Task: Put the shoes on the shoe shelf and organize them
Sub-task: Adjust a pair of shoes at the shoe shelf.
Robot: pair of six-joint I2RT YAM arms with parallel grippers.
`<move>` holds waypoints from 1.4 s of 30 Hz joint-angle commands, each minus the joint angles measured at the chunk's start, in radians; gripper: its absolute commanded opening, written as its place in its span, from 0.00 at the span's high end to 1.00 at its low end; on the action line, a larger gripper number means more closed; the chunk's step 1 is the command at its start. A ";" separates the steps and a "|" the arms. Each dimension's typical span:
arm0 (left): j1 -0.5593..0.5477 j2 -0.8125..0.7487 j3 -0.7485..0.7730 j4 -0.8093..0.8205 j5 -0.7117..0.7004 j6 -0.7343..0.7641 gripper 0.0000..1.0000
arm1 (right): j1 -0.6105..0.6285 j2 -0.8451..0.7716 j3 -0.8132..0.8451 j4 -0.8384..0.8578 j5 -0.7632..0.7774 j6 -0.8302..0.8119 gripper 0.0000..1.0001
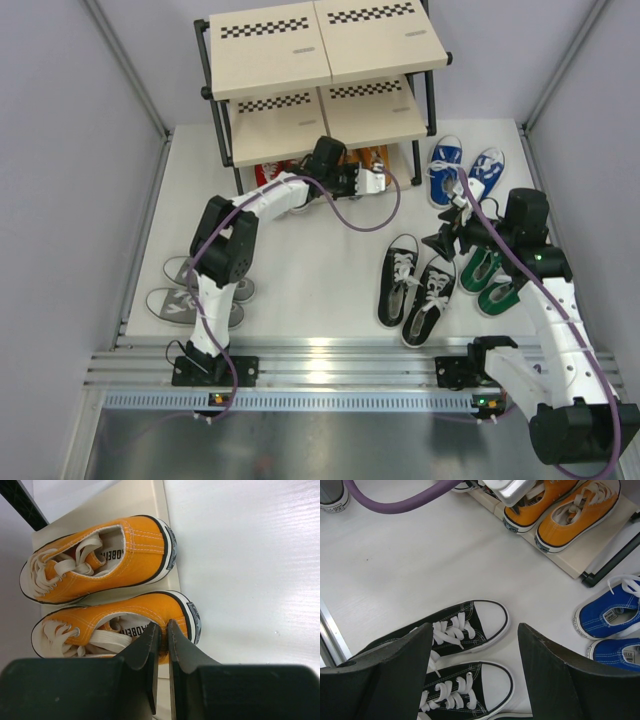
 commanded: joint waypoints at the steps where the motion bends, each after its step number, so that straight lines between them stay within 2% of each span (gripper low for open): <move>1: 0.000 0.019 0.054 -0.025 0.038 0.037 0.99 | -0.013 -0.012 0.002 0.022 -0.009 -0.009 0.31; 13: -0.001 0.044 0.086 -0.024 -0.003 0.040 0.99 | -0.014 -0.014 0.002 0.022 -0.009 -0.008 0.31; 20: 0.000 0.047 0.091 -0.025 -0.011 0.037 0.93 | -0.013 -0.012 0.002 0.020 -0.009 -0.009 0.31; 23: -0.001 0.047 0.089 -0.025 -0.014 0.029 0.78 | -0.013 -0.012 0.003 0.020 -0.007 -0.009 0.31; 24: 0.000 0.044 0.088 -0.025 -0.014 0.026 0.68 | -0.013 -0.012 0.002 0.022 -0.007 -0.009 0.31; 27: -0.003 0.034 0.080 -0.025 -0.020 0.026 0.61 | -0.013 -0.012 0.002 0.022 -0.007 -0.009 0.31; 28: -0.003 0.028 0.079 -0.025 -0.023 0.026 0.51 | -0.013 -0.012 0.002 0.020 -0.007 -0.011 0.31; 30: -0.003 0.019 0.074 -0.025 -0.024 0.023 0.47 | -0.013 -0.012 0.002 0.020 -0.006 -0.011 0.31; 31: -0.003 0.016 0.073 -0.025 -0.026 0.023 0.34 | -0.013 -0.012 0.003 0.020 -0.006 -0.011 0.31; 34: -0.006 -0.004 0.066 -0.024 -0.023 0.017 0.30 | -0.014 -0.014 0.002 0.023 -0.001 -0.011 0.31; 35: -0.007 -0.019 0.065 -0.021 -0.024 0.014 0.22 | -0.013 -0.014 0.000 0.022 -0.001 -0.011 0.31; 40: -0.021 -0.074 0.025 0.004 -0.035 0.014 0.13 | -0.016 -0.018 0.000 0.022 0.002 -0.012 0.31; 41: -0.023 -0.096 0.019 0.012 -0.038 0.006 0.02 | -0.016 -0.018 0.000 0.022 0.000 -0.015 0.31; 42: -0.024 -0.105 0.004 0.025 -0.035 0.001 0.02 | -0.020 -0.020 0.000 0.020 0.002 -0.015 0.31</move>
